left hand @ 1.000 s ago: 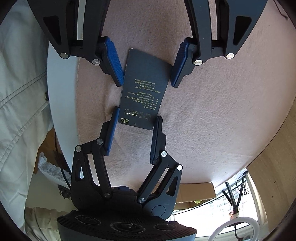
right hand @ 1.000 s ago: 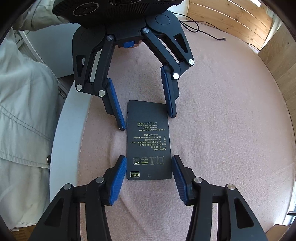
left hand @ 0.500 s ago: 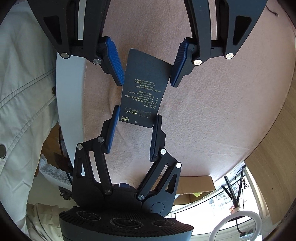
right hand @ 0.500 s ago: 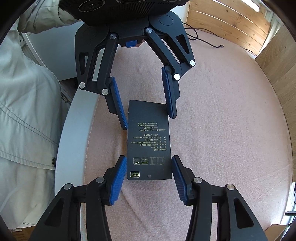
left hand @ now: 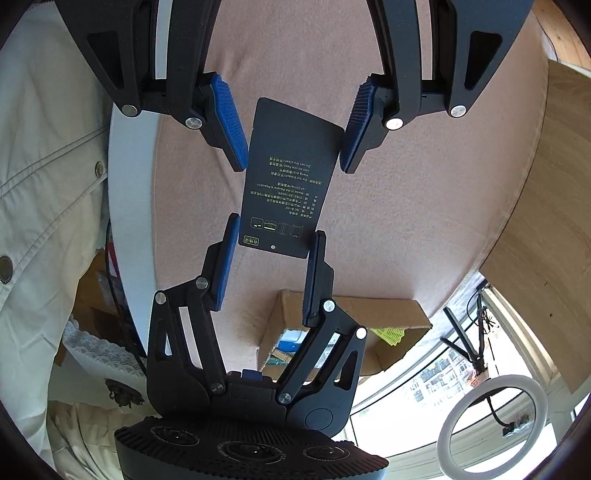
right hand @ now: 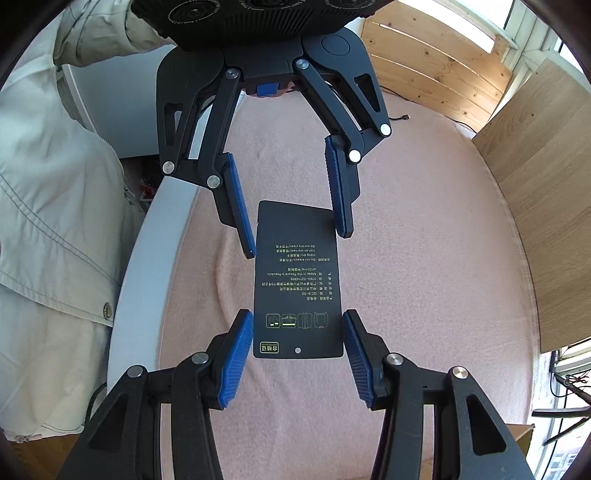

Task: Organize objects
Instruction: 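Carry the grey card over the box and drop it in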

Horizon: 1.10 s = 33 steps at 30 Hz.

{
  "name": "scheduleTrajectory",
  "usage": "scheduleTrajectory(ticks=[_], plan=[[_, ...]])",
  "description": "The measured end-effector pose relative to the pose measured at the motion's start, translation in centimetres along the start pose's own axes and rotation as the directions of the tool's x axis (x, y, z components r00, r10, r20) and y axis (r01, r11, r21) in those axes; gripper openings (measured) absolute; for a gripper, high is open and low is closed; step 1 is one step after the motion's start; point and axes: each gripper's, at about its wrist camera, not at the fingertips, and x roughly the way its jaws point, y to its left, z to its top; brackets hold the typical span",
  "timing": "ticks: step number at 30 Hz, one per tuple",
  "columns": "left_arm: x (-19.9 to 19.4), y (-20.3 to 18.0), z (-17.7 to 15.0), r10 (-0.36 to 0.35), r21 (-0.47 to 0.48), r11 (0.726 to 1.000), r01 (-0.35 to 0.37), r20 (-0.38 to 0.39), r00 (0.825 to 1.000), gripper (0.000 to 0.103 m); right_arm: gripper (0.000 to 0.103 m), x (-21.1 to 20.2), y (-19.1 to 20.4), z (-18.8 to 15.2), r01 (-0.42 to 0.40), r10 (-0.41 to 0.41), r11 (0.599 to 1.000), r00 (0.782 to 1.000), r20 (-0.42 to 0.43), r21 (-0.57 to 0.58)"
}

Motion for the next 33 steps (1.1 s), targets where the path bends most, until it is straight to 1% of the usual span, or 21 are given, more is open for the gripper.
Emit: scheduleTrajectory(ticks=[2, 4, 8, 9, 13, 17, 18, 19, 20, 22, 25, 28, 29, 30, 32, 33], plan=[[0.7, -0.1, 2.6, 0.016, 0.003, 1.0, -0.015, -0.016, 1.0, 0.055, 0.045, -1.2, -0.4, -1.3, 0.009, -0.009, 1.0, 1.0, 0.007, -0.022], [1.4, 0.1, 5.1, 0.026, -0.008, 1.0, -0.026, -0.011, 1.0, 0.055, 0.045, -2.1, -1.6, -2.4, 0.018, -0.017, 0.999, 1.0, 0.019, -0.044], [2.8, 0.4, 9.4, 0.026, 0.0, 1.0, -0.026, -0.004, 1.0, 0.055, 0.045, -4.2, -3.0, -5.0, 0.041, -0.04, 0.998, 0.999, 0.023, -0.055], [3.2, 0.5, 10.4, 0.022, 0.012, 1.0, -0.022, -0.006, 1.0, 0.055, 0.045, -5.1, -2.6, -6.1, 0.048, -0.047, 0.997, 0.999, 0.023, -0.054], [5.5, 1.1, 15.1, 0.004, 0.062, 0.998, -0.003, -0.008, 1.0, 0.055, 0.045, -7.5, -2.4, -9.5, 0.074, -0.073, 0.997, 0.997, 0.02, -0.02], [7.8, 1.4, 19.4, -0.014, 0.108, 0.994, 0.014, -0.001, 1.0, 0.055, 0.045, -8.7, -3.7, -12.6, 0.099, -0.099, 0.995, 0.995, 0.003, 0.022], [8.4, 1.5, 20.4, -0.019, 0.118, 0.993, 0.018, 0.002, 1.0, 0.055, 0.045, -9.5, -3.5, -13.8, 0.108, -0.108, 0.994, 0.994, -0.005, 0.033], [9.0, 1.6, 21.4, -0.022, 0.127, 0.992, 0.022, 0.005, 1.0, 0.055, 0.045, -10.9, -2.3, -15.6, 0.118, -0.118, 0.992, 0.993, -0.012, 0.043], [9.5, 1.6, 22.4, -0.027, 0.134, 0.991, 0.025, 0.008, 1.0, 0.055, 0.045, -11.4, -2.4, -16.5, 0.129, -0.128, 0.99, 0.992, -0.017, 0.052], [10.3, 1.9, 24.0, -0.033, 0.147, 0.989, 0.031, 0.014, 0.999, 0.055, 0.045, -12.3, -2.5, -18.1, 0.146, -0.144, 0.987, 0.989, -0.028, 0.07], [11.1, 2.1, 25.7, -0.042, 0.161, 0.986, 0.039, 0.017, 0.999, 0.055, 0.045, -12.9, -3.2, -19.6, 0.162, -0.16, 0.982, 0.987, -0.029, 0.095], [11.5, 2.1, 26.4, -0.043, 0.17, 0.985, 0.04, 0.014, 0.999, 0.055, 0.046, -13.3, -3.3, -20.5, 0.171, -0.17, 0.979, 0.985, -0.023, 0.113], [11.7, 2.3, 26.4, -0.032, 0.172, 0.985, 0.029, 0.013, 0.999, 0.055, 0.046, -13.3, -3.3, -20.7, 0.174, -0.173, 0.978, 0.985, -0.021, 0.114], [11.9, 2.4, 26.4, -0.001, 0.17, 0.985, -0.001, 0.014, 1.0, 0.058, 0.046, -13.3, -3.4, -20.9, 0.181, -0.18, 0.977, 0.984, -0.019, 0.113], [12.5, 2.7, 26.2, 0.054, 0.14, 0.989, -0.052, -0.011, 0.998, 0.078, 0.046, -13.5, -3.3, -21.4, 0.222, -0.221, 0.969, 0.975, -0.016, 0.106], [12.9, 2.8, 26.1, 0.089, 0.131, 0.988, -0.084, -0.03, 0.996, 0.099, 0.048, -13.2, -3.8, -21.5, 0.24, -0.239, 0.964, 0.971, -0.025, 0.116]])
